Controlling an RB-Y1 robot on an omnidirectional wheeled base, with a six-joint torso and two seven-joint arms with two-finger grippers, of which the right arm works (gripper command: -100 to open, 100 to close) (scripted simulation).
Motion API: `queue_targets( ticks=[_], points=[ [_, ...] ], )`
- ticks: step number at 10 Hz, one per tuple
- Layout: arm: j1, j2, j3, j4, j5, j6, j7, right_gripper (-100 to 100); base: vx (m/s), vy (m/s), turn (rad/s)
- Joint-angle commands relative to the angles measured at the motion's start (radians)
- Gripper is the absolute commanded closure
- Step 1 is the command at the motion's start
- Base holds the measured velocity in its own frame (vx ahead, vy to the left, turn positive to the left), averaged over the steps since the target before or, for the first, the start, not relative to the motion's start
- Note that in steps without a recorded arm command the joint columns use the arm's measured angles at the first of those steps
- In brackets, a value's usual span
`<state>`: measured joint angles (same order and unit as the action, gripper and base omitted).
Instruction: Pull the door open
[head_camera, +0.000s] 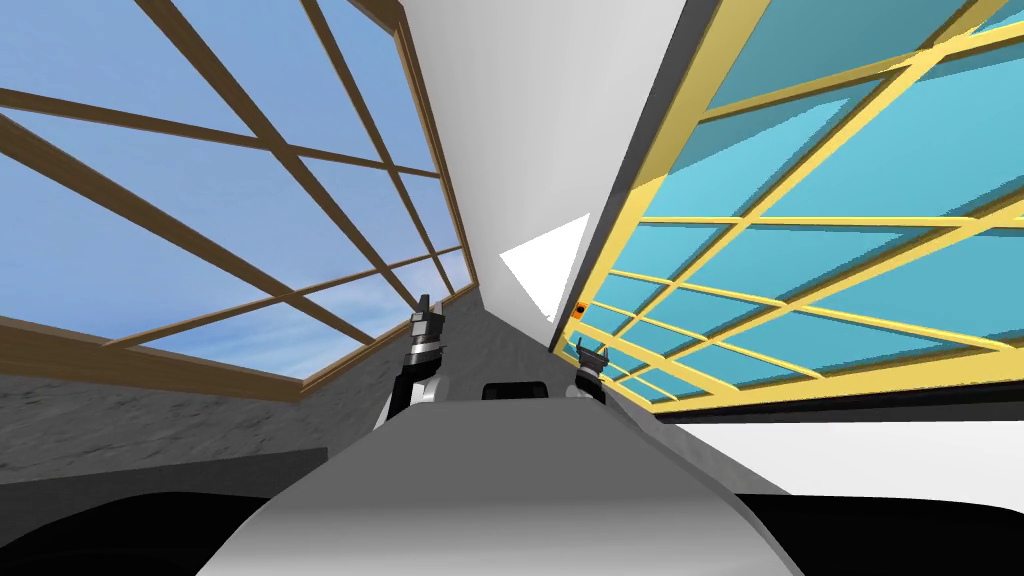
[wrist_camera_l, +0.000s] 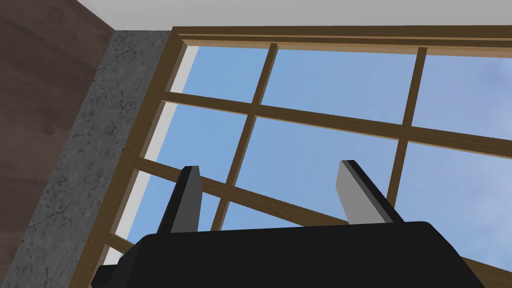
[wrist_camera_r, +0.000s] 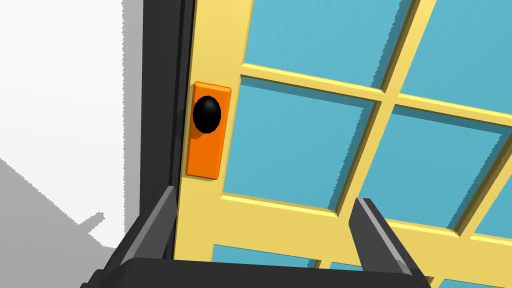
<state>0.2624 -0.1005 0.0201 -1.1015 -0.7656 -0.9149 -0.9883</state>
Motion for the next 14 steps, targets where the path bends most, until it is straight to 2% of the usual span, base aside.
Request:
queue_targets(
  ticks=[1,5,7,8,11,14],
  points=[
    [-0.007,0.003,-0.001,0.028,-0.024,-0.005,-0.029,-100,0.142,-0.027,0.174],
    [-0.019,0.011,-0.001,0.089,-0.068,-0.021,-0.088,-100,0.169,-0.041,0.111],
    [-0.02,0.011,-0.001,0.096,-0.07,-0.025,-0.092,-100,0.149,-0.018,0.029],
    [-0.027,-0.008,-0.013,0.122,-0.059,-0.024,-0.126,-100,0.078,0.023,0.009],
    [-0.039,-0.039,-0.032,0.168,-0.039,-0.025,-0.181,-100,0.093,0.046,0.006],
    [-0.054,-0.079,-0.058,0.228,-0.013,-0.025,-0.253,-100,0.091,0.031,0.013]
  ],
)
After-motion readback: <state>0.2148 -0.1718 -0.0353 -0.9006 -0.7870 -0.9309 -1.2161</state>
